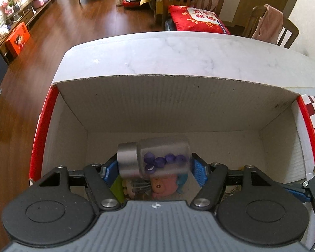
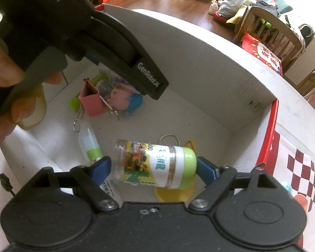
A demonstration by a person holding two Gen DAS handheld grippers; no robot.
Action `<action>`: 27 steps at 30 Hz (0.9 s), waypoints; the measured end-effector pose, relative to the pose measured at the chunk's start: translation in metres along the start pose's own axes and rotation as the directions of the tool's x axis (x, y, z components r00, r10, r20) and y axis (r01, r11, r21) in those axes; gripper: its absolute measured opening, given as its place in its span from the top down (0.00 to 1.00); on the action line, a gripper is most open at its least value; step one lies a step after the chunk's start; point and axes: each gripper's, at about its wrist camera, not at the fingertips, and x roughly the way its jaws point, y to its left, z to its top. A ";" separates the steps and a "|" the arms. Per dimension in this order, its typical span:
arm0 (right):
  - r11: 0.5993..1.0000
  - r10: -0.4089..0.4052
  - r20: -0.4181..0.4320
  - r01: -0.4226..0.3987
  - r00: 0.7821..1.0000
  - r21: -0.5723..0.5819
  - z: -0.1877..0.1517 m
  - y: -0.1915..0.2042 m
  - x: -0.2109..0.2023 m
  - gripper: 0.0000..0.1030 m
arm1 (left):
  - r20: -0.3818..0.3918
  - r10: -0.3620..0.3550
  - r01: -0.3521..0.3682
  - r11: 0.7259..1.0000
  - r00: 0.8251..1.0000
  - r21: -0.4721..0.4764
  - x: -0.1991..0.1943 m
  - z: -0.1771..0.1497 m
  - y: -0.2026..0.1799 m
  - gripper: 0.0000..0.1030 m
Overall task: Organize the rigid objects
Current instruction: 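Carry the pill jar and vitamin bottle into the box and release both, then withdraw both tools from the box toward the remaining items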
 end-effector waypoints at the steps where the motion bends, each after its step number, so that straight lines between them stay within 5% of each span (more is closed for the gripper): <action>1: 1.000 -0.002 0.005 0.002 1.000 0.005 -0.001 0.000 -0.001 0.12 | 0.006 -0.003 0.003 1.000 1.000 -0.004 -0.002 0.000 0.001 0.30; 15: 0.996 0.052 0.124 -0.060 0.991 0.066 -0.014 -0.014 -0.043 0.05 | 0.090 0.004 -0.005 1.000 0.996 0.009 -0.039 -0.008 -0.006 0.29; 27: 0.984 0.098 0.282 -0.135 0.954 0.113 -0.037 -0.029 -0.099 0.04 | 0.164 -0.007 0.003 1.000 0.986 0.023 -0.084 -0.030 -0.017 0.29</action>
